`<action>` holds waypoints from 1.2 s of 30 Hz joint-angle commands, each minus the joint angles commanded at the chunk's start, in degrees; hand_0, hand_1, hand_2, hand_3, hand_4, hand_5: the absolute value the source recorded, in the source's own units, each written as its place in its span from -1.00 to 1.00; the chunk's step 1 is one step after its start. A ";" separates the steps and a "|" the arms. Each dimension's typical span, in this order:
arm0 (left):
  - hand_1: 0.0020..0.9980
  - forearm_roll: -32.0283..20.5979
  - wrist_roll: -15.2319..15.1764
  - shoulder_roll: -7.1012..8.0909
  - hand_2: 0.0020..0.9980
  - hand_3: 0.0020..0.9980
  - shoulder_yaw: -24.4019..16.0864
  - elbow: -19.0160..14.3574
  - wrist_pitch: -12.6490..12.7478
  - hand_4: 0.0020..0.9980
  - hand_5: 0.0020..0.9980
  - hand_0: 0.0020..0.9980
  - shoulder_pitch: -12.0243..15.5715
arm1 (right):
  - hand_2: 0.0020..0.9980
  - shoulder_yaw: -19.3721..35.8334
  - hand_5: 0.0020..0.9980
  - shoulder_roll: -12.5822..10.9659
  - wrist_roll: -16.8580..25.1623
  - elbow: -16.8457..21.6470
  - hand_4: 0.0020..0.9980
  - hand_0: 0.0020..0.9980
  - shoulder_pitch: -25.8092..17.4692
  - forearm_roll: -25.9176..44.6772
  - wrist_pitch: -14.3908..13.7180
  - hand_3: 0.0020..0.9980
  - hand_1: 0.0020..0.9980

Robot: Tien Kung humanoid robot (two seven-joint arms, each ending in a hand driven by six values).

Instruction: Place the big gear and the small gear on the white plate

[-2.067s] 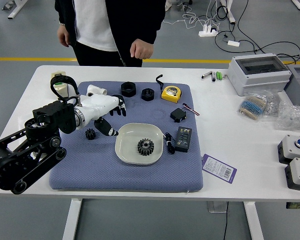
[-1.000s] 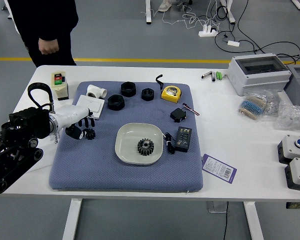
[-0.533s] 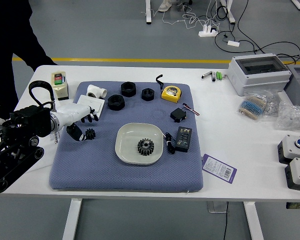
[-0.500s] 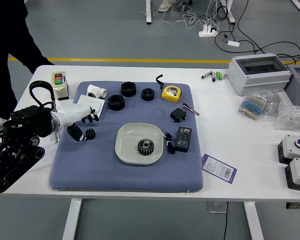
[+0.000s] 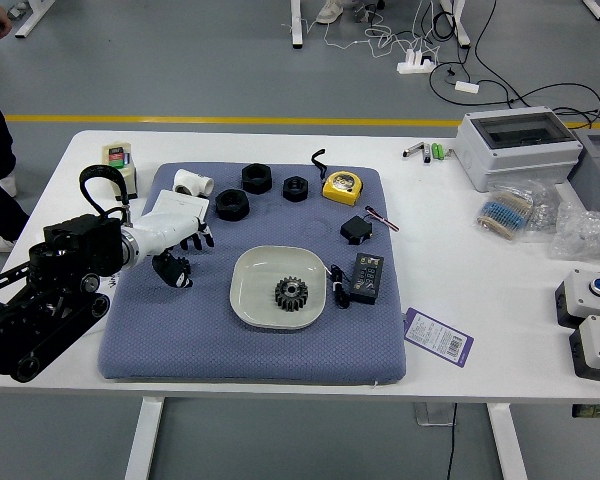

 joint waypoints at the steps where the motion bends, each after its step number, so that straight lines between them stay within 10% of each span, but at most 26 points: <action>1: 0.20 -0.02 0.02 -0.14 0.25 0.40 0.14 0.43 -0.01 0.45 -1.00 -0.06 -0.13 | 0.46 -0.03 0.43 0.01 0.00 0.00 0.52 0.24 -0.01 0.03 0.00 0.10 0.25; 3: 0.20 -0.02 -0.06 -0.37 0.25 0.40 0.40 1.22 -0.02 0.45 -1.00 -0.06 -0.34 | 0.46 -0.11 0.43 0.02 0.00 0.00 0.52 0.24 -0.03 0.05 0.00 0.10 0.25; 4: 0.06 -0.02 -0.07 -0.39 0.16 0.29 0.43 1.31 -0.02 0.06 -1.00 -0.08 -0.37 | 0.46 -0.13 0.44 0.02 0.00 0.01 0.52 0.24 -0.03 0.06 0.00 0.10 0.25; 21: 0.02 0.30 1.45 0.92 0.10 0.25 0.01 2.16 -3.51 -0.17 -1.00 -0.11 0.06 | 0.46 -0.20 0.43 0.08 -0.02 -0.03 0.52 0.24 -0.06 0.15 -0.01 0.10 0.25; 22: -0.03 0.20 1.59 1.04 0.05 0.24 -0.05 2.05 -3.78 -0.48 -1.00 -0.25 0.17 | 0.46 -0.22 0.43 0.09 -0.02 -0.03 0.52 0.24 -0.08 0.19 -0.02 0.10 0.25; 36: -0.16 0.57 1.67 1.55 -0.07 0.19 -1.32 0.18 -3.97 -0.84 -1.00 -0.33 0.47 | 0.46 -0.27 0.43 0.11 0.01 -0.04 0.52 0.24 -0.12 0.27 -0.03 0.10 0.25</action>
